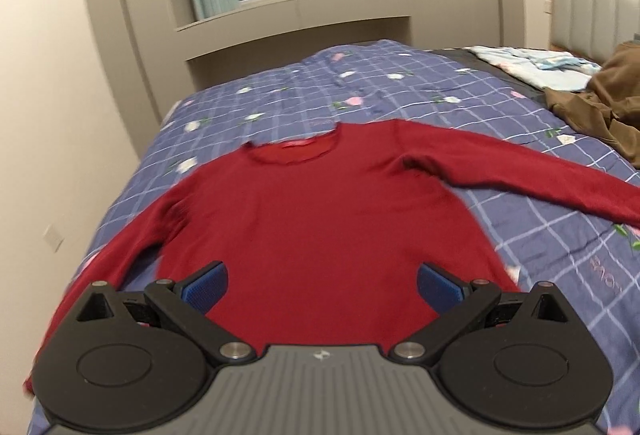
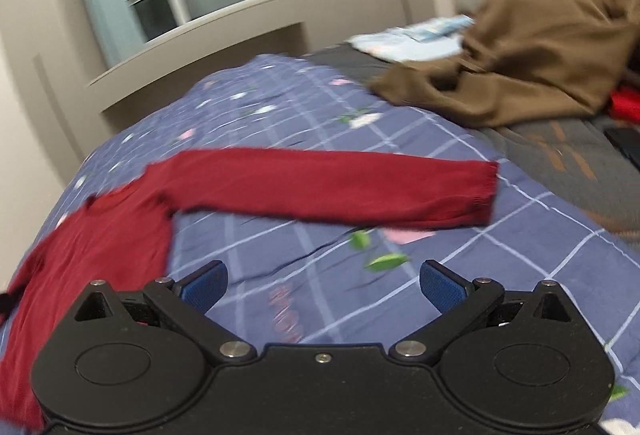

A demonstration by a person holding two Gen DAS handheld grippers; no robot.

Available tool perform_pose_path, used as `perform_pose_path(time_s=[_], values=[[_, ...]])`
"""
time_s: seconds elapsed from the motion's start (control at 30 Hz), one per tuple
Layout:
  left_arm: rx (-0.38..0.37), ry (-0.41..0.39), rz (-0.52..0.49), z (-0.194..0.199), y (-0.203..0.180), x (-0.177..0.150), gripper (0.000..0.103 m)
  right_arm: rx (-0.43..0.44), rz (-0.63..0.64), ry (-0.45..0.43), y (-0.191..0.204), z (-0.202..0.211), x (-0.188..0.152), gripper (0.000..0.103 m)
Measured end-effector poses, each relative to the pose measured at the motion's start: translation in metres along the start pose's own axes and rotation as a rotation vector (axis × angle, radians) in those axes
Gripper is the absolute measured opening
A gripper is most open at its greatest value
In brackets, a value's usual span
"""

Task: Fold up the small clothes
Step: 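Grasp the red sweater's sleeve cuff with the right gripper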

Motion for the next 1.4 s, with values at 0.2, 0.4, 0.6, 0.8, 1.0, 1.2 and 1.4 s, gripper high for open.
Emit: perform_pose_path(time_s=[0.2, 0.4, 0.6, 0.8, 1.0, 1.2, 1.4], values=[[-0.063, -0.022, -0.067, -0.059, -0.033, 0.03, 0.103, 0.02, -0.091, 0.047, -0.012, -0.04, 0.007, 0.085], [-0.074, 0.001, -0.1, -0.101, -0.057, 0.038, 0.103, 0.022, -0.195, 0.085, -0.009, -0.07, 0.005, 0.085], [-0.085, 0.03, -0.095, -0.108, -0.058, 0.027, 0.103, -0.104, -0.283, 0.051, -0.022, -0.07, 0.008, 0.072], [-0.105, 0.02, -0.112, -0.12, -0.06, 0.034, 0.103, -0.21, -0.463, -0.024, -0.042, -0.064, 0.006, 0.058], [-0.118, 0.053, -0.124, -0.155, -0.059, 0.063, 0.103, -0.321, -0.66, -0.072, -0.054, -0.071, 0.011, 0.058], [-0.152, 0.06, -0.128, -0.178, -0.056, 0.098, 0.103, -0.449, -0.871, -0.101, -0.072, -0.075, 0.015, 0.033], [-0.183, 0.099, -0.081, -0.185, -0.06, 0.13, 0.103, -0.473, -0.931, -0.08, -0.078, -0.075, 0.023, 0.008]])
Point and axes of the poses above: each gripper's, at about its wrist camera, not at the fingertips, and z roughly against the way its jaws point, y to its left, x to its top, the point moved 2 cm from there along -z, roughly the way its jaws point, and after that the axes turned 3 degrees about -y, right-handed, at the moved point
